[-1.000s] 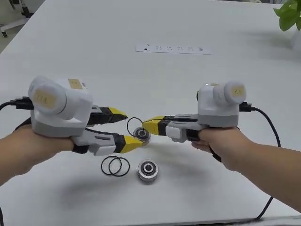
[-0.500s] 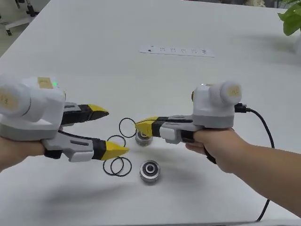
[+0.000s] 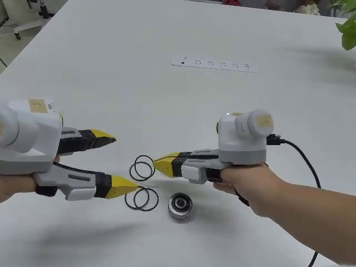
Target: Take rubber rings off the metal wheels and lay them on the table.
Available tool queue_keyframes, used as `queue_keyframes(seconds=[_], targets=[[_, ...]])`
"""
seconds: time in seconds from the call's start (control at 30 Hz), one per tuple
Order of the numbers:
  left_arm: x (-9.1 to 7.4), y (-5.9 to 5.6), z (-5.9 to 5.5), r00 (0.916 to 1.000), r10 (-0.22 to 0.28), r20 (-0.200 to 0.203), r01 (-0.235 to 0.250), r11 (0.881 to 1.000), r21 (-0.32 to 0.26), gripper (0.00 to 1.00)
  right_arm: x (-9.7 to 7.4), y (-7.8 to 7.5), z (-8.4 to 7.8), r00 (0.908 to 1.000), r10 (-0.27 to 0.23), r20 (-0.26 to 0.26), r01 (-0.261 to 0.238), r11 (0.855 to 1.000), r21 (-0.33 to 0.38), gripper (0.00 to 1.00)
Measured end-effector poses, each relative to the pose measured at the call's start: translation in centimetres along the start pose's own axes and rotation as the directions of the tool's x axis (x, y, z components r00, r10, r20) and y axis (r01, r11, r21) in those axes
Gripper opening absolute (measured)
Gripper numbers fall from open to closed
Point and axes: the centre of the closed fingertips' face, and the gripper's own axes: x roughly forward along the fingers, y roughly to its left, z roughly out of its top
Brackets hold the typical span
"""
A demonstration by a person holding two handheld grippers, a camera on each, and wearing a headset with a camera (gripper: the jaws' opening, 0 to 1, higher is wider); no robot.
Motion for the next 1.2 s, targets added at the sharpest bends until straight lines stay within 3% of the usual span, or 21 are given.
queue_keyframes(seconds=[0.43,0.8,1.2], targets=[[-0.4,0.0,-0.5,0.9999,0.011,-0.001,-0.011,1.0,-0.014,0.66,0.4,-0.4,-1.5,0.9979,-0.026,-0.059,0.024,0.999,-0.028,0.03],[-0.7,-0.2,0.0,0.9999,0.011,0.001,-0.011,1.0,-0.004,0.66,-0.5,0.2,-0.4,0.9992,-0.021,-0.034,0.019,0.999,-0.049,0.12],[-1.1,-0.9,1.3,0.9999,0.004,0.016,-0.005,1.0,0.017,0.66,-3.2,0.9,1.4,0.9994,-0.034,0.004,0.034,0.994,-0.108,0.22]])
